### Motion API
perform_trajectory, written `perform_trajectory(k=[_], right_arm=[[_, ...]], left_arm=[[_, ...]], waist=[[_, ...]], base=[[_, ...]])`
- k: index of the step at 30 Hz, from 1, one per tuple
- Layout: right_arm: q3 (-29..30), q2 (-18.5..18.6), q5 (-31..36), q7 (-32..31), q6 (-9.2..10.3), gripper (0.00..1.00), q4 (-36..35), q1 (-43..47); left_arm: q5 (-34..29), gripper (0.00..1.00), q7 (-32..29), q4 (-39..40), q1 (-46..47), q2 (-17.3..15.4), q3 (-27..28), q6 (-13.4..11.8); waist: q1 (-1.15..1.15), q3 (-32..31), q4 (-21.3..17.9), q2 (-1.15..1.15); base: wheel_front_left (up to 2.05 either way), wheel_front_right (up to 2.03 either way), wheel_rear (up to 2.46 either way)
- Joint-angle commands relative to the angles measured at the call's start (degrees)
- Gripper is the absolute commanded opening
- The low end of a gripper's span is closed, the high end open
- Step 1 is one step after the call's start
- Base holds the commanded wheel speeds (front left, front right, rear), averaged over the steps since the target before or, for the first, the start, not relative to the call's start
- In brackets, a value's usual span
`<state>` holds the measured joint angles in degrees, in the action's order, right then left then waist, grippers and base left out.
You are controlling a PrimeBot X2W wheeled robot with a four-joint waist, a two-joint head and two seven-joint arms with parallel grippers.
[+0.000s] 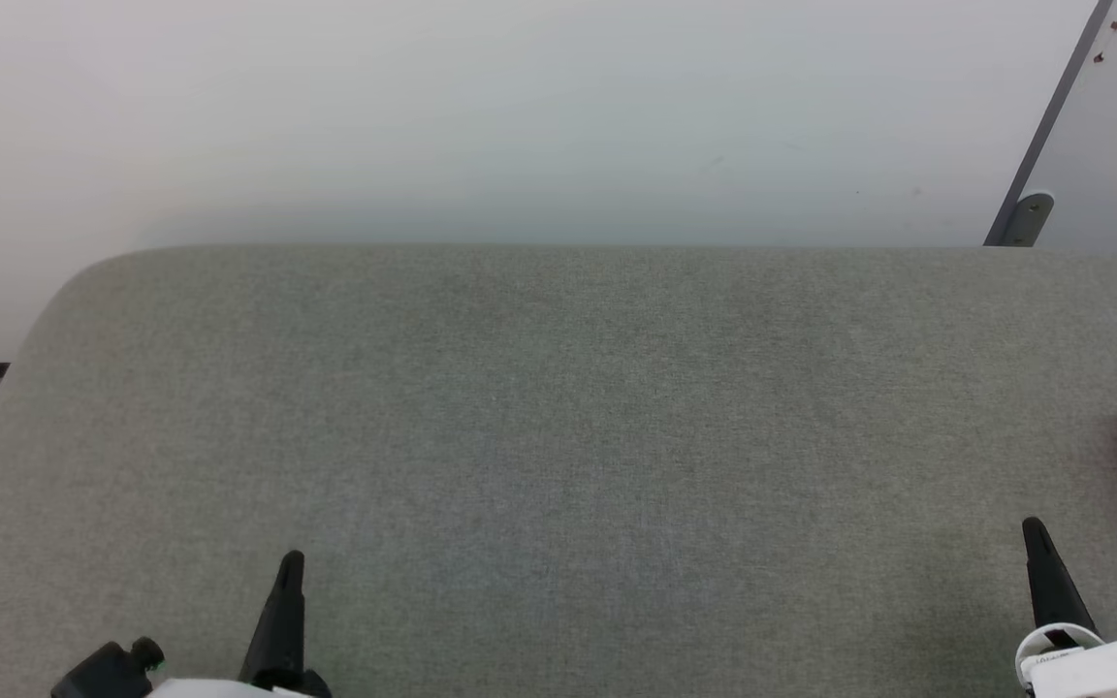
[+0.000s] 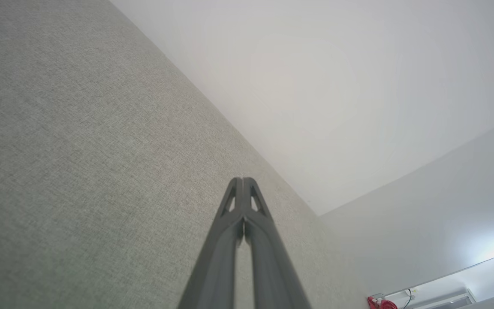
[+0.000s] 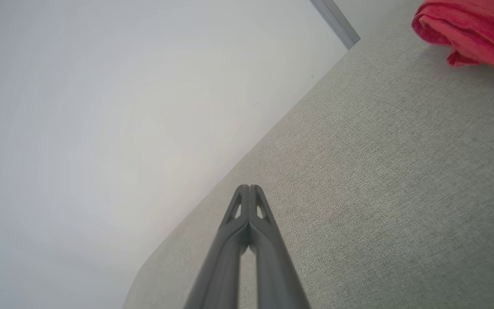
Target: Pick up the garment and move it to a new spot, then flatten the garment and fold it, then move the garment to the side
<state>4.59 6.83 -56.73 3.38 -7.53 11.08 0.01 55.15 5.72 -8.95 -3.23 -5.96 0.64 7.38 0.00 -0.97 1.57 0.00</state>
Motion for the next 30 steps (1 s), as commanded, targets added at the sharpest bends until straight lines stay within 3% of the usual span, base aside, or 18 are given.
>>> perform_trajectory(k=[1,30], right_arm=[[0.4,0.0,-1.7,-0.5,0.02,0.00,-0.4,-1.4],[1.2,-1.9,-17.2,-4.9,0.04,0.00,1.1,-3.7]], left_arm=[[1.9,0.00,-0.3,0.3,1.4,-0.1,0.3,0.1],[19.0,0.00,-5.0,-2.1,5.2,0.6,1.9,0.1]], waist=[[0.00,0.0,0.0,0.00],[0.00,0.4,-0.6,0.00]], base=[[0.00,0.00,0.00],[0.00,0.00,0.00]])
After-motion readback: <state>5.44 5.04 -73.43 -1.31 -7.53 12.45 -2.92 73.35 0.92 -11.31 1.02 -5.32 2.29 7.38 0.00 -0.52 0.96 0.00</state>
